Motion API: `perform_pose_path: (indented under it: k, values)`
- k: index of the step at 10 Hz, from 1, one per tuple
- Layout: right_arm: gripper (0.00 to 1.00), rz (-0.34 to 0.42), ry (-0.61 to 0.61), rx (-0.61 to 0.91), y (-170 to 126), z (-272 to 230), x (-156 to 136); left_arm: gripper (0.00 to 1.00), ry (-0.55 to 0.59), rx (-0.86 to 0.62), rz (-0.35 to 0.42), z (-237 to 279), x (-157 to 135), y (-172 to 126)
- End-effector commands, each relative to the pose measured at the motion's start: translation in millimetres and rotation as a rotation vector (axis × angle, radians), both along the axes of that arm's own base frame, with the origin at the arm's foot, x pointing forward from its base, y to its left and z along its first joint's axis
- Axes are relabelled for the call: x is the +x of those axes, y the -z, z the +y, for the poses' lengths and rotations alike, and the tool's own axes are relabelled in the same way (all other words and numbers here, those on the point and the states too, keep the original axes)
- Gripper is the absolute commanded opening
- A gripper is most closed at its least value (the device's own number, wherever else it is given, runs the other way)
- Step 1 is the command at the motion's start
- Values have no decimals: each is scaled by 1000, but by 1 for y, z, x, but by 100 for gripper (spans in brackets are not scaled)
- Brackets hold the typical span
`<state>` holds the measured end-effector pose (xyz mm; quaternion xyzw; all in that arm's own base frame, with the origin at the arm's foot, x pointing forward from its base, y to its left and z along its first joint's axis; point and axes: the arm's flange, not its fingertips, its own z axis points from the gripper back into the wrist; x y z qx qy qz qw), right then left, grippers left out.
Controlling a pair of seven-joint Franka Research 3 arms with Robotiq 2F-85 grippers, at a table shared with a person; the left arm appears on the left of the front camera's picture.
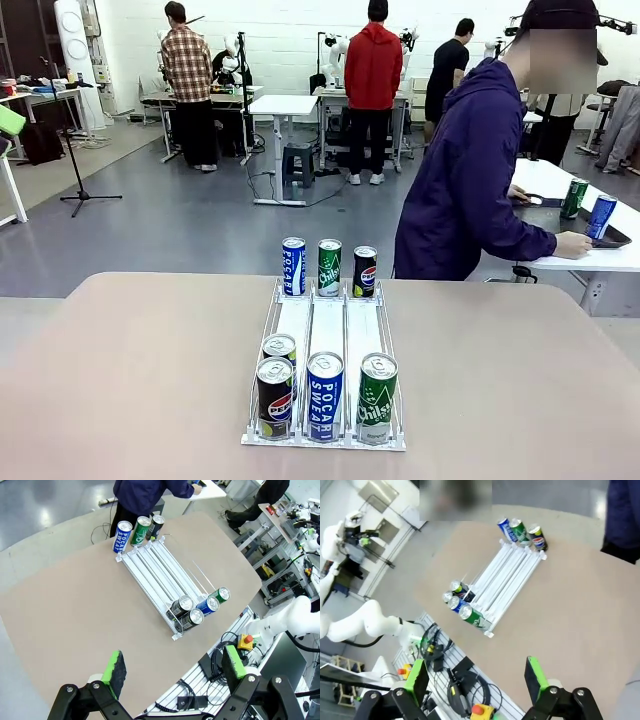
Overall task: Retrieve and hand over the desired beverage to the person.
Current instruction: Place the picked can on the Handle tray extended by the person.
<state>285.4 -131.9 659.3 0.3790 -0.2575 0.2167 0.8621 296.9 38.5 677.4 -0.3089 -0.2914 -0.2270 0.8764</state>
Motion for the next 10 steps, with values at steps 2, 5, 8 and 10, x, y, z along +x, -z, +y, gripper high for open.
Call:
perform_pose_path:
  k: [2,5,8,10]
  values:
    - [100,-38,32,-48,8,20,-10,100,15,-7,-7,1,0,0]
    - [100,-14,27,-34,-1,9,-6,100,15,-7,-7,1,0,0]
    - [100,-14,27,-34,-1,9,-6,100,15,-7,-7,1,0,0]
    - [100,-14,27,-34,-1,9,-6,100,15,-7,-7,1,0,0]
